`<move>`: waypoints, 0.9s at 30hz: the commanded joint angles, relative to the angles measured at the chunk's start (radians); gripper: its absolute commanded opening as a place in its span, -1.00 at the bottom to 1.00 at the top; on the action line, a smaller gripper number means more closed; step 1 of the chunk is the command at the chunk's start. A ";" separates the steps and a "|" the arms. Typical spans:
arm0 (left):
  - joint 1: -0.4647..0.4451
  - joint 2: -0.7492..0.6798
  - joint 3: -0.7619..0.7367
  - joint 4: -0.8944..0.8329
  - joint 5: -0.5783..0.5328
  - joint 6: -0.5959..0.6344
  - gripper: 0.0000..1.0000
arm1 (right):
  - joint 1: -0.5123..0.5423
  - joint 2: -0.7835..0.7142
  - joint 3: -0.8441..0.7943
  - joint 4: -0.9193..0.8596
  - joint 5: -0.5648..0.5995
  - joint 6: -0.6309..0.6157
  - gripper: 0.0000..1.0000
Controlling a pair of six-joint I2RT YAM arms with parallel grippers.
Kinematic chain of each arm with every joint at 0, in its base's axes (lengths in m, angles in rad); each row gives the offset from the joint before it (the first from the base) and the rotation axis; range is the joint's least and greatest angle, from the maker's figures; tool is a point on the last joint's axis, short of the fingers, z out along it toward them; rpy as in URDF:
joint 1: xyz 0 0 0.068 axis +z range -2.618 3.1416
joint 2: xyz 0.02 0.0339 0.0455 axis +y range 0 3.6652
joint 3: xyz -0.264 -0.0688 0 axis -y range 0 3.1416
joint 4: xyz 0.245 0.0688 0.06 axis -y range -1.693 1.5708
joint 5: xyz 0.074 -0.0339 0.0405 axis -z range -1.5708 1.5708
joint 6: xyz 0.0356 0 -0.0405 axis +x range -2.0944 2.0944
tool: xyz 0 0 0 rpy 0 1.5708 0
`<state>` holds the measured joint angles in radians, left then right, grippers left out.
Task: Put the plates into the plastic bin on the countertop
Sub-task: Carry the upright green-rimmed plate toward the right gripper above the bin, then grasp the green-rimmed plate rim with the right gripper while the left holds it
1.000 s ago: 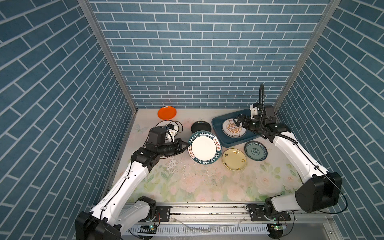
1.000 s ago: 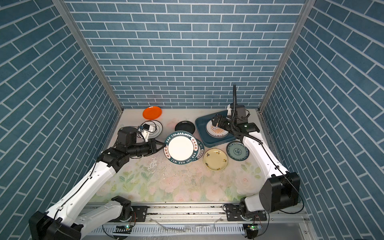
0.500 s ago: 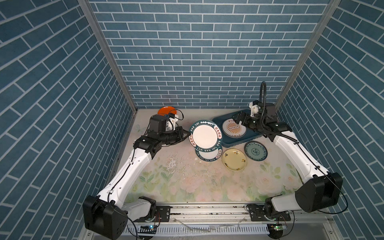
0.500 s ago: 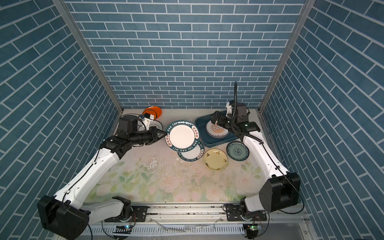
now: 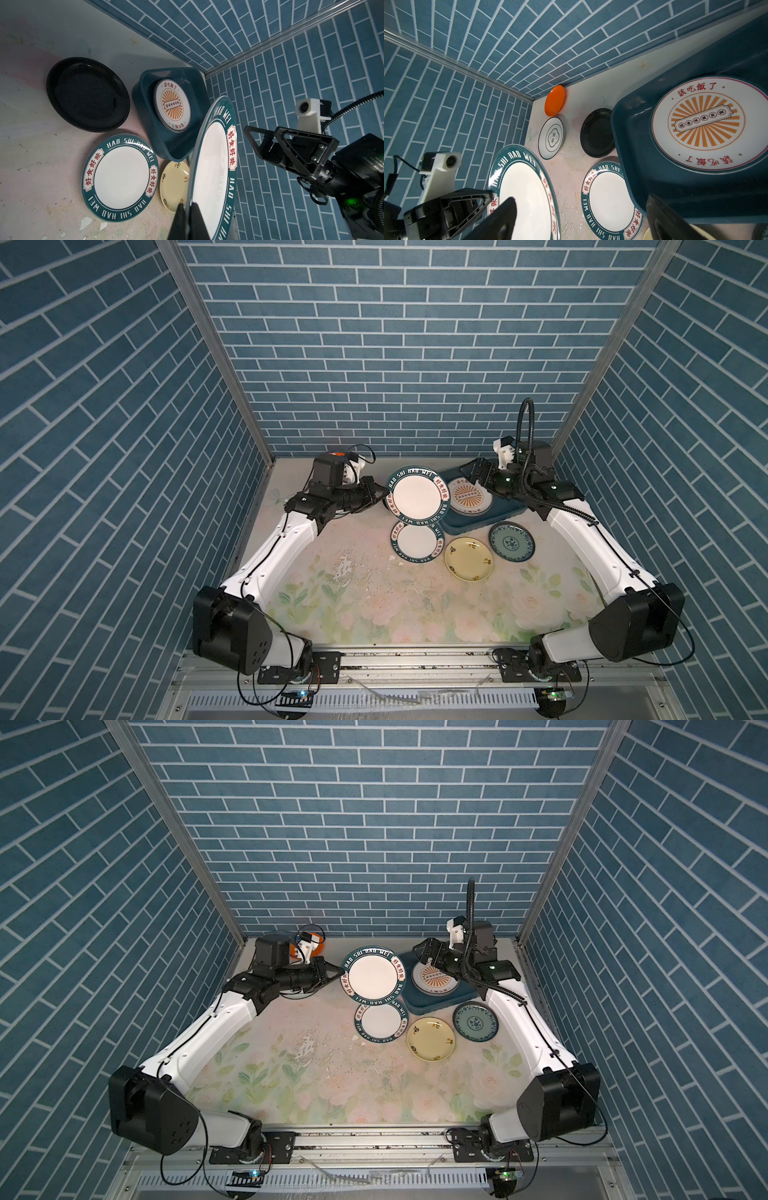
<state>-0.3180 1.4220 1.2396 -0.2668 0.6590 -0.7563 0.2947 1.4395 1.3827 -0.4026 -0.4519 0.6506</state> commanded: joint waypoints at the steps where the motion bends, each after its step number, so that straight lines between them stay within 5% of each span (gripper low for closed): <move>1: 0.005 0.022 0.057 0.095 0.021 -0.022 -1.00 | 0.004 0.016 0.015 0.018 -0.045 0.025 0.93; 11: -0.023 0.152 0.127 0.222 0.046 -0.093 -1.00 | 0.004 0.040 0.008 0.034 -0.079 0.046 0.81; 27: -0.039 0.267 0.210 0.308 0.076 -0.142 -1.00 | 0.004 0.076 0.003 0.074 -0.083 0.080 0.18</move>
<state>-0.3538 1.6806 1.4082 -0.0422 0.7044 -0.8814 0.2947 1.5009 1.3827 -0.3496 -0.5217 0.7120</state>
